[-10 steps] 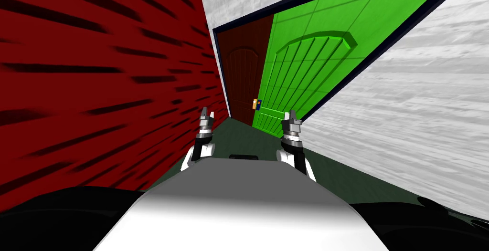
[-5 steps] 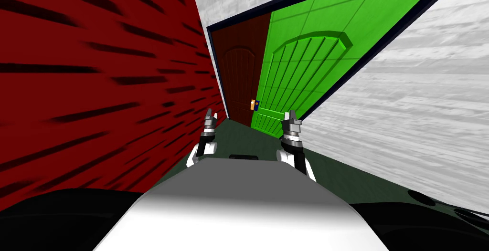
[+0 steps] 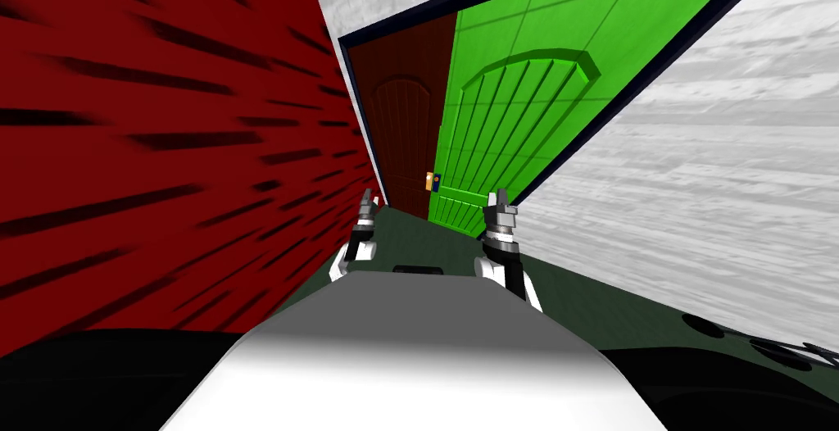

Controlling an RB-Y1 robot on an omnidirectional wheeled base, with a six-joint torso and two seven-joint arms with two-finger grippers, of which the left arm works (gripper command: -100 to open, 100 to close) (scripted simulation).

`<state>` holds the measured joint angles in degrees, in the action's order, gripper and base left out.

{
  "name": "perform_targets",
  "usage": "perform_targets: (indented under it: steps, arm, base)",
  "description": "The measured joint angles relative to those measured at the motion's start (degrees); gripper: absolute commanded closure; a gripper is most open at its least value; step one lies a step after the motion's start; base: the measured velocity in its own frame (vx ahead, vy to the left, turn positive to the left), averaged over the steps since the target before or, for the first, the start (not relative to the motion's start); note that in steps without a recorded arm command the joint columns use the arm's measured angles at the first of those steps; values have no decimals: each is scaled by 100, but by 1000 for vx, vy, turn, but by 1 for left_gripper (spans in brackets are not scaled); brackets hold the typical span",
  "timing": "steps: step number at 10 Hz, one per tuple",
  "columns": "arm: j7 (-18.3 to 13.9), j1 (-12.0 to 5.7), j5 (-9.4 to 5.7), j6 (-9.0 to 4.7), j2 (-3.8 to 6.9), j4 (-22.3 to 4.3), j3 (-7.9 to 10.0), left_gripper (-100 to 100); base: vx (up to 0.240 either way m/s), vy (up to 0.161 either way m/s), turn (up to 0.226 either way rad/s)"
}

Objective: Pull the door open

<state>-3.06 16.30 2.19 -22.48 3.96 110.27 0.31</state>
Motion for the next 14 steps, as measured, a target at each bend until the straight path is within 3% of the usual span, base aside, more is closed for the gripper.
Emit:
perform_targets:
  steps: [3, 10, 14]
  arm:
    - [-33, -289, -147, -3, 135, -559, -14, -100]
    - [40, -897, -396, 137, 229, -1654, -209, -100]
    - [61, -1230, -515, 131, 283, -2287, -262, -100]
  base:
    - [105, -22, -104]
    - [98, -23, -86]
    - [86, -14, -92]
